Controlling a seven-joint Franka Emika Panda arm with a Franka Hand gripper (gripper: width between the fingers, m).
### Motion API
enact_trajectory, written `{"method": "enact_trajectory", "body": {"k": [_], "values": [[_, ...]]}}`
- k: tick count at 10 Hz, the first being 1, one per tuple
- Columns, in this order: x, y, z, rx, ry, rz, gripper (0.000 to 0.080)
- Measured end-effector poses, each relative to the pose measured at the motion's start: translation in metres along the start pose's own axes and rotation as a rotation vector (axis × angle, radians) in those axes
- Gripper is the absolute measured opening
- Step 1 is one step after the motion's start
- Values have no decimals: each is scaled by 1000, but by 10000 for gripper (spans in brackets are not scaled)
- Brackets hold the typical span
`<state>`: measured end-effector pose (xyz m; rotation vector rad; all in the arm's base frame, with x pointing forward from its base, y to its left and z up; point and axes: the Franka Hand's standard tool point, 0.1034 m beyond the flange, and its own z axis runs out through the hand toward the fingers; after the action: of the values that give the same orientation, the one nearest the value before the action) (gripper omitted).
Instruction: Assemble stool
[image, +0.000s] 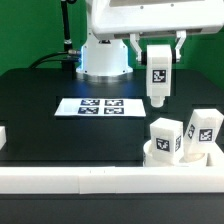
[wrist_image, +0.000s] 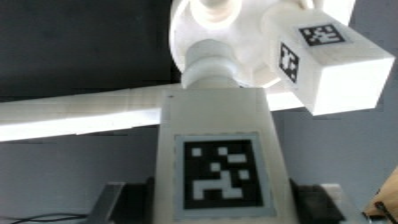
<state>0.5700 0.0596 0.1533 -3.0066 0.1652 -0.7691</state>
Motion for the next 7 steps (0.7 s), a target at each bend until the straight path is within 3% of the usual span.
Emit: {"method": "enact_trajectory", "body": {"k": [2,4,7], "values": [[-11,0,23,-24,10,-76,336],[0,6,27,-38,34,-151,336],[-2,5,27,-38,33,-152,336]]}}
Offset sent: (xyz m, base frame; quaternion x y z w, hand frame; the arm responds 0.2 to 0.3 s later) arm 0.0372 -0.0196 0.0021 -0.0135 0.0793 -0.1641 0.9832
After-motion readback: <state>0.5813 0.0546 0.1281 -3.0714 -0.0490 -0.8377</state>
